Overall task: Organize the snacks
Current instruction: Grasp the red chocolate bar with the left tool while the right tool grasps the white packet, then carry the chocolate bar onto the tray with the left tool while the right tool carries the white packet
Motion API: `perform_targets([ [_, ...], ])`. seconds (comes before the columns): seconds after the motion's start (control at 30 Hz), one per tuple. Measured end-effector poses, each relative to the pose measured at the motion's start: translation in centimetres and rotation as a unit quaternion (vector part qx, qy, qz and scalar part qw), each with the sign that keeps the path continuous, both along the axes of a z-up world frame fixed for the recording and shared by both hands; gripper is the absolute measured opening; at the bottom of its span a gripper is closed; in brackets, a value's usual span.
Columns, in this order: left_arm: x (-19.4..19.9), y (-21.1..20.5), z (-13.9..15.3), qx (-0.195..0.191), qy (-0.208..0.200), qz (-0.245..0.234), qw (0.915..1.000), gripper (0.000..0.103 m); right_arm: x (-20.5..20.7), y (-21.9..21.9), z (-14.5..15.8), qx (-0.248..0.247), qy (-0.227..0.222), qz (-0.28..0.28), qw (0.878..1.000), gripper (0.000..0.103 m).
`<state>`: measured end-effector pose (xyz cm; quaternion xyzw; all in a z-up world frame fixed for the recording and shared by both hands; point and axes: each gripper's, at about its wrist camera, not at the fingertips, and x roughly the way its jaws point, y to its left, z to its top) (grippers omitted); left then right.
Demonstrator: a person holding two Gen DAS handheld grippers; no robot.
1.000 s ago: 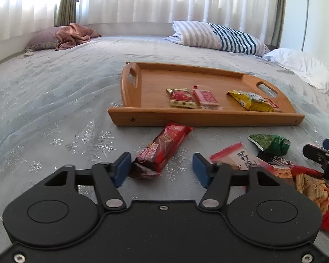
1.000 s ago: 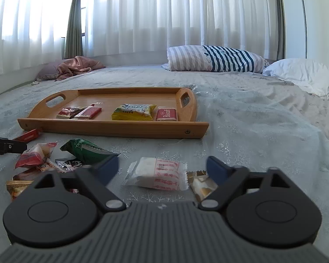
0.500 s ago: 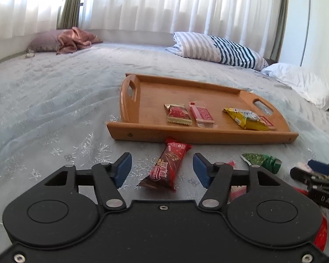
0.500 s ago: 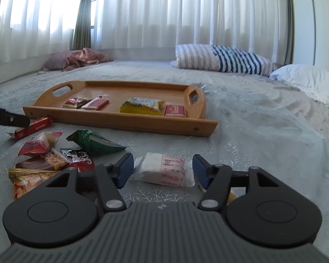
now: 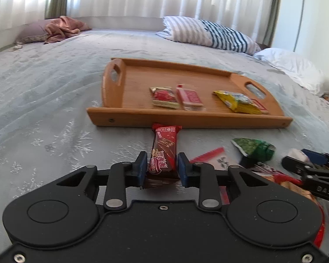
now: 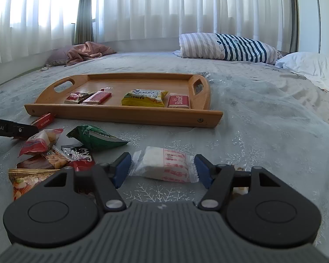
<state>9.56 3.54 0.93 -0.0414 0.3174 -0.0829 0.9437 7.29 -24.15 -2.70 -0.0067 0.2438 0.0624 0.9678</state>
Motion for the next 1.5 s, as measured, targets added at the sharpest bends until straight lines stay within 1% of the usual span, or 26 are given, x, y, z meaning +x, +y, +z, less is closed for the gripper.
perform_targets([
  [0.4,0.8,-1.1,-0.3,0.011,0.009,0.003,0.9999,0.03,-0.1,0.0,0.0,-0.001,-0.001,0.0,1.0,0.076],
  [0.47,0.8,-1.1,-0.3,0.012,0.008,0.007,0.9999,0.026,-0.2,0.1,0.0,-0.001,-0.003,0.0,1.0,0.076],
  [0.6,0.6,-1.2,-0.2,0.013,0.006,0.009,0.9999,0.024,-0.5,0.3,0.1,-0.006,-0.01,0.0,1.0,0.064],
  [0.73,0.3,-1.2,0.1,0.012,0.004,0.01,0.9999,0.024,-0.8,0.5,0.2,-0.011,-0.015,0.004,1.0,0.06],
  [0.87,0.0,-1.2,0.4,0.012,0.002,0.01,0.9999,0.024,-1.1,0.2,0.7,-0.004,-0.017,0.006,1.0,0.057],
  [0.9,-0.1,-1.3,0.4,0.014,0.0,0.01,0.9999,0.024,-1.1,0.2,0.9,-0.003,-0.02,0.006,1.0,0.052],
  [0.93,-0.2,-1.3,0.5,0.017,-0.003,0.01,0.9998,0.024,-1.3,0.2,1.1,-0.003,-0.023,0.003,1.0,0.051],
  [1.27,-1.0,-1.5,2.2,0.026,-0.022,0.007,0.9994,0.024,-1.5,0.3,2.4,-0.003,-0.032,-0.001,0.999,0.048],
  [1.4,-0.8,-1.6,3.0,0.035,-0.028,0.007,0.999,0.024,-1.1,0.3,3.6,-0.003,-0.042,0.001,0.999,0.048],
  [1.5,-0.4,-1.5,3.8,0.032,-0.035,0.008,0.9989,0.024,-0.5,0.3,4.7,-0.005,-0.05,0.001,0.999,0.048],
])
